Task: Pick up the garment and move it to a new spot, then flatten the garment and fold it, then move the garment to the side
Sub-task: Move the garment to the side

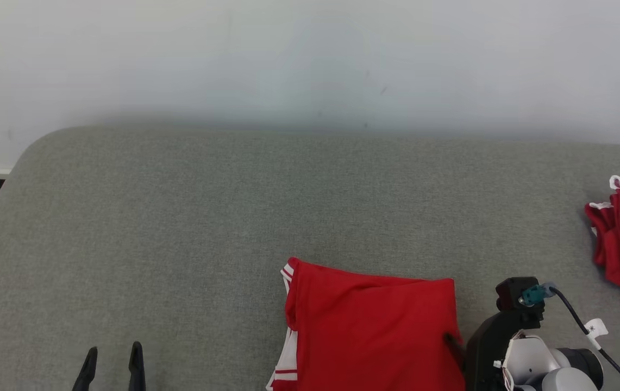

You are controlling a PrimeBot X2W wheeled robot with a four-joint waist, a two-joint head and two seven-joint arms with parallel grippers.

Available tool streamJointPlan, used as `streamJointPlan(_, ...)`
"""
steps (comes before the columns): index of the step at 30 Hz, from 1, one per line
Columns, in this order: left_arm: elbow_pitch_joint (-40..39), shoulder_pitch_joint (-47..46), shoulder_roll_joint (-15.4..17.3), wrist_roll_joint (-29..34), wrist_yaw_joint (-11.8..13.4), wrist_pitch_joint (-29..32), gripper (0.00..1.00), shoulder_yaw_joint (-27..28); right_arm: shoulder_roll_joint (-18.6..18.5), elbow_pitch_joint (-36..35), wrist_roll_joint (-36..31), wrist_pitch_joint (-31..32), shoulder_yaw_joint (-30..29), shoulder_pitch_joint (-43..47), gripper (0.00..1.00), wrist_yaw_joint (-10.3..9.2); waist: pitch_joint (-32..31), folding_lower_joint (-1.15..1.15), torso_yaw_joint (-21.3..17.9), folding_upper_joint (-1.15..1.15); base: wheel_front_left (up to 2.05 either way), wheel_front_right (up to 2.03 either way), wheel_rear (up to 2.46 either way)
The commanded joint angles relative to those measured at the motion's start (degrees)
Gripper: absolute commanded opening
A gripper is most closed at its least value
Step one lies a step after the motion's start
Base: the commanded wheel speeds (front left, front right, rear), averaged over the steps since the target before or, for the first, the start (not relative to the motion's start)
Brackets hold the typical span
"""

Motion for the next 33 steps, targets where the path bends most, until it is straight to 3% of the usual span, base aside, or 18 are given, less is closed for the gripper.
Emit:
streamJointPlan(1,-0.1,-1.0,0.2,-0.1,-0.1,0.0,1.00,-0.1,0.0,1.3,-0.5,-0.4,-0.3,-0.4,1.00,-0.13,1.8,-0.01,1.8,-0.01,0.00,0.00,0.00)
streamJointPlan(8,0.1,-2.1,0.4,-0.3,-0.2,-0.1,1.00,-0.4,0.0,7.4,1.1,-0.2,1.3,-1.9,0.98,-0.13,3.0,-0.01,2.9,-0.01,0.00,0.00,0.00)
streamJointPlan(9,0.1,-2.2,0.5,-0.3,-0.1,-0.2,1.00,-0.4,0.1,8.1,1.4,-0.3,1.7,-1.9,0.64,-0.13,3.1,-0.01,2.8,-0.01,0.00,0.00,0.00)
streamJointPlan(10,0.0,-2.4,0.5,-0.3,0.0,-0.2,1.00,-0.5,0.1,8.6,1.6,-0.6,2.2,-2.3,0.37,-0.13,3.3,-0.01,2.8,-0.01,0.00,0.00,0.00)
streamJointPlan(11,0.0,-2.4,0.5,-0.3,0.0,-0.2,1.00,-0.5,0.1,8.6,1.6,-0.6,2.2,-2.3,0.37,-0.13,3.3,-0.01,2.8,-0.01,0.00,0.00,0.00)
streamJointPlan(13,-0.1,-2.5,0.5,-0.1,-0.1,-0.2,1.00,-0.7,0.2,9.3,1.9,-0.8,3.5,-2.9,0.00,-0.13,3.5,-0.01,2.6,-0.01,0.00,0.00,0.00)
streamJointPlan(22,-1.5,-5.7,0.3,0.8,-1.1,-0.6,1.00,-2.4,-0.4,7.5,-4.7,-1.2,6.8,-11.8,0.00,-0.13,6.6,-0.01,-1.0,-0.01,0.00,0.00,0.00)
streamJointPlan(27,-2.2,-9.6,0.2,1.8,-1.6,-0.9,1.00,-3.6,-5.6,4.7,-5.2,2.4,8.2,-21.5,0.00,-0.13,11.1,-0.01,-5.9,-0.01,0.00,0.00,0.00)
streamJointPlan(33,-3.9,-13.4,1.1,2.8,-2.4,-1.0,1.00,-4.2,-11.3,0.8,-4.9,4.3,4.4,-28.2,0.00,-0.13,15.7,-0.01,-11.1,-0.01,0.00,0.00,0.00)
